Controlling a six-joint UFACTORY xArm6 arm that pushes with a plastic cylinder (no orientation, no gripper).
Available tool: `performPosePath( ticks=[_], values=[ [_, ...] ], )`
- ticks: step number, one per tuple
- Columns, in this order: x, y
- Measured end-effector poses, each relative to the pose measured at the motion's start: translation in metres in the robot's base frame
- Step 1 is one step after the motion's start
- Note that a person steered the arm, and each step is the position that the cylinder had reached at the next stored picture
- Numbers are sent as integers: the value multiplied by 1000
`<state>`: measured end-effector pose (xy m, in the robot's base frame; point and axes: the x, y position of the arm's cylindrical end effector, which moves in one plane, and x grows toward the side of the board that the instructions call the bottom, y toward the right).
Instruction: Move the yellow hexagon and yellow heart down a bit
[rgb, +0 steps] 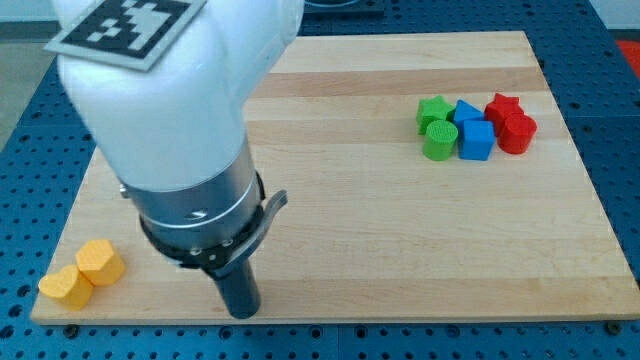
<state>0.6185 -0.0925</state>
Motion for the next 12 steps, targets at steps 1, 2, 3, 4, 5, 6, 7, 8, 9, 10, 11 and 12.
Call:
performPosePath(
  ticks=[1, 2, 3, 4, 5, 6, 7, 8, 9, 10, 11, 12],
  values=[
    [1, -8],
    [0, -12],
    [0, -24],
    [0, -27],
    [0, -31],
    [0, -31],
    [-1, -48],
    [-50, -61],
    [-74, -64],
    [-63, -122],
    [-88, -174],
    [-132, -211]
  ],
)
